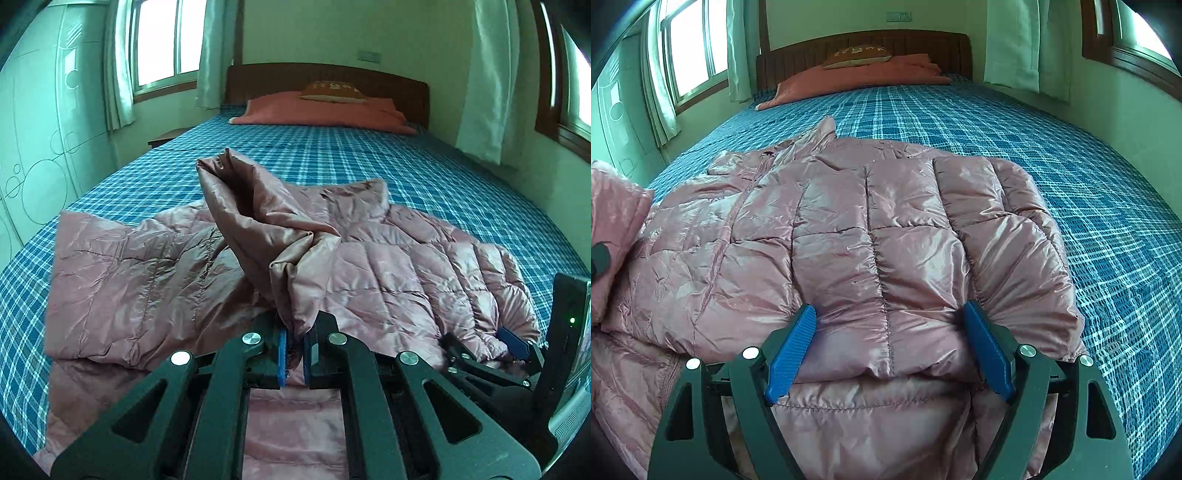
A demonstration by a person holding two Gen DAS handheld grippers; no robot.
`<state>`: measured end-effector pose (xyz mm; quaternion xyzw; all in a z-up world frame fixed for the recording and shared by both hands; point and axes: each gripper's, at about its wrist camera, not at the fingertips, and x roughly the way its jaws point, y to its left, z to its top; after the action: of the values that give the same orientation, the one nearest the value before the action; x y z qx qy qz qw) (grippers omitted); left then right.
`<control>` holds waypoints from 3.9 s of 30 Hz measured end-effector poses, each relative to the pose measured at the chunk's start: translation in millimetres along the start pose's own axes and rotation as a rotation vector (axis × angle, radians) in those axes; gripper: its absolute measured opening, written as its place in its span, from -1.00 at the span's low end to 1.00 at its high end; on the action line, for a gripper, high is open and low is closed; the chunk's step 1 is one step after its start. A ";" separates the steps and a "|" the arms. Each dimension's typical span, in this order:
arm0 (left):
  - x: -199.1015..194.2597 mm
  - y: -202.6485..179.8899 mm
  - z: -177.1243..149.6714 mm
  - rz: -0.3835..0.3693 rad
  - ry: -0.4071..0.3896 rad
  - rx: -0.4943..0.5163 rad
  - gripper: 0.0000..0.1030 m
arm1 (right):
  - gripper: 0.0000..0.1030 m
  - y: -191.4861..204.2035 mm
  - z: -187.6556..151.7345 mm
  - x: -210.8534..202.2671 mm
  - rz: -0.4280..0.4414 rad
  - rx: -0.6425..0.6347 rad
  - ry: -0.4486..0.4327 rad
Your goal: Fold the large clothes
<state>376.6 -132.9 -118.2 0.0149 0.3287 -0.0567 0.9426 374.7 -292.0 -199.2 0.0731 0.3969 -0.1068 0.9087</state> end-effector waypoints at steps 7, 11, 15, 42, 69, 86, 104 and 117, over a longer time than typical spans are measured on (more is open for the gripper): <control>4.3 -33.0 -10.3 -0.022 0.047 0.065 -0.39 | 0.56 -1.5 0.3 -0.1 0.009 0.009 0.000; -15.3 -21.2 -12.6 -0.040 0.049 0.041 -0.06 | 0.56 -1.5 0.7 -0.3 0.013 0.014 0.003; -36.6 -2.7 -15.1 -0.057 0.049 0.016 0.04 | 0.56 -3.6 5.4 -8.4 0.025 0.026 0.006; -66.3 195.1 -27.3 0.179 0.018 -0.179 0.27 | -0.70 30.9 49.9 -31.3 0.144 0.014 0.010; -46.8 213.8 -28.9 0.211 0.049 -0.202 0.27 | -0.83 32.1 52.6 -19.9 0.173 0.049 0.030; 14.7 177.5 22.1 0.173 0.054 -0.131 0.27 | -0.06 5.5 86.5 -9.5 0.077 0.016 -0.003; 71.7 162.9 25.3 0.193 0.178 -0.135 0.33 | -0.01 45.0 70.1 13.7 -0.007 -0.057 -0.020; 50.1 122.8 23.9 0.091 0.133 -0.109 0.32 | 0.03 63.4 73.1 7.9 0.043 -0.046 -0.007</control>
<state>444.6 -17.4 -131.8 -0.0178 0.3921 0.0052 0.9198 447.4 -247.7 -152.7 0.0604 0.3946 -0.0785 0.9135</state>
